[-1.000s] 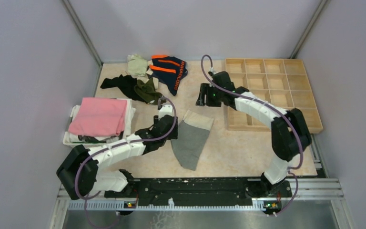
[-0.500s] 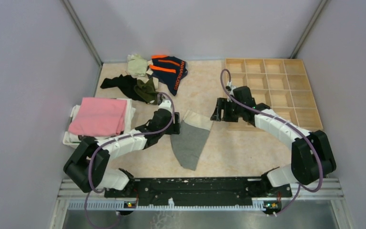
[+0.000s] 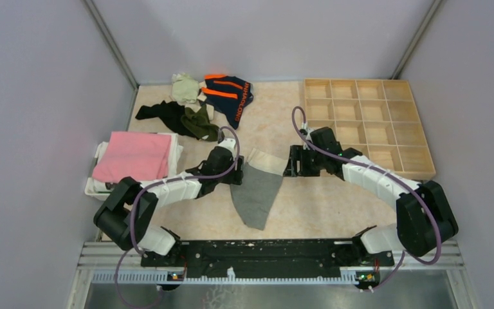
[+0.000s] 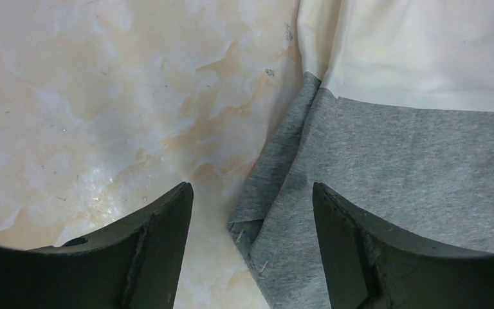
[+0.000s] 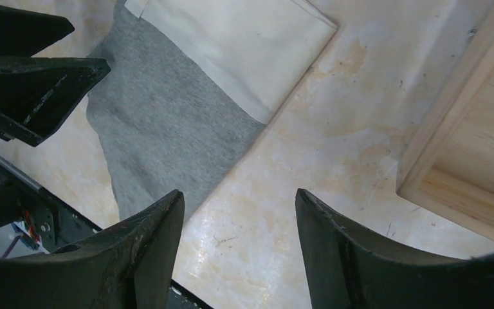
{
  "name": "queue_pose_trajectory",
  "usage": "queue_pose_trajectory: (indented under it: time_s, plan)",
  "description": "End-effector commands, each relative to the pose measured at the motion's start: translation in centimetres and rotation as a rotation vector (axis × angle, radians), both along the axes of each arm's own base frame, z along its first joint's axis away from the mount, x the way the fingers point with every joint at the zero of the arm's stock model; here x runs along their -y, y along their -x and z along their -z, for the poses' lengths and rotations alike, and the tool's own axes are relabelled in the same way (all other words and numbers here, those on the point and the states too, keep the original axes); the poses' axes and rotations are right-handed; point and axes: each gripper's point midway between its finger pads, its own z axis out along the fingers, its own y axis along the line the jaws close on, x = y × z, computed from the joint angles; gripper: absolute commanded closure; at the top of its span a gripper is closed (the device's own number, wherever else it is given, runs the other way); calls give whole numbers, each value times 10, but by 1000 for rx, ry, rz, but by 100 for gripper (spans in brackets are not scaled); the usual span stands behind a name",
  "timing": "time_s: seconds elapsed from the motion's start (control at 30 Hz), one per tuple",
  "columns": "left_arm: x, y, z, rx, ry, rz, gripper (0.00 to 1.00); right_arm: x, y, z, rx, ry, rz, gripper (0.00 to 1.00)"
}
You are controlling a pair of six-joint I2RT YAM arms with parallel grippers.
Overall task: Roll the underwear
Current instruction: Fold the underwear at the center of the board.
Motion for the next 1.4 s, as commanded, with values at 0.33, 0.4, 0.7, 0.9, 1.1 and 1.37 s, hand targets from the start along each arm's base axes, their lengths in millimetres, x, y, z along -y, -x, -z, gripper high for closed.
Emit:
queue_pose_trajectory:
  time_s: [0.33,0.4,0.7,0.9,1.1,1.37]
  plan:
    - [4,15,26,-140,62,90,29,-26,0,-8,33,-13,-75,38]
    - [5,21,29,-183,60,100,32,-26,0,-8,31,-12,-76,38]
    - [3,40,31,-274,67,93,41,-29,-1,-10,39,-13,-80,39]
    - [-8,47,35,-317,33,52,42,-31,-3,-11,42,-13,-84,40]
    - [-10,49,39,-329,17,49,50,-35,-3,-11,43,-12,-91,40]
    - [-5,52,37,-335,43,72,65,-32,-6,-12,54,1,-80,41]
